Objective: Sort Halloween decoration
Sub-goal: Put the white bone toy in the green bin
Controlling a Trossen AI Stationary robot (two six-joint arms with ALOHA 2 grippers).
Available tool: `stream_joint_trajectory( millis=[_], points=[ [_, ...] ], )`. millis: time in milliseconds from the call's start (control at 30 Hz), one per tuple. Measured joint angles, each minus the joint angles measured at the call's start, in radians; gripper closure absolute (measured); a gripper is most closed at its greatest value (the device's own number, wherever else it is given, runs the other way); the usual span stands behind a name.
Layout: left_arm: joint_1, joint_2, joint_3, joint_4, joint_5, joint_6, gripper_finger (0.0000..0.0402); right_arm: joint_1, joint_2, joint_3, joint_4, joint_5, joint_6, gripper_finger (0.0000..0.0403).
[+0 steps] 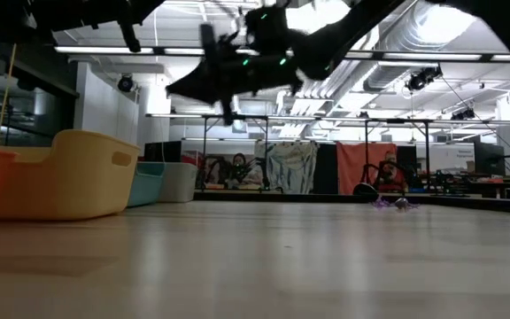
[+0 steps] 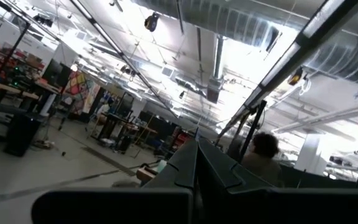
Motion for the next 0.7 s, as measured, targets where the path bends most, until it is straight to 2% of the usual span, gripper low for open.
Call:
stream_joint_trajectory(
  millis=[133,333,567,700],
  points=[
    [0.0,0.0,0.0,-0.001,-0.018,-0.018,0.0401,0.017,0.157,0.142,0.001,-0.04,0.005,0.0403],
    [0.0,0.0,0.0,0.006,-0.021,-0.02,0.0401,0.021,0.35,0.374,0.0,-0.05,0.1,0.0403],
    [0.0,0.0,0.0,0.006,-0.022,-0.045,0.0401,0.017,0.392,0.48,-0.116,-0.051,0.111,0.0399],
    [0.0,0.0,0.0,0.006,-0.023,-0.045,0.0402,0.01,0.392,0.515,-0.173,-0.102,0.098,0.0367]
  ],
)
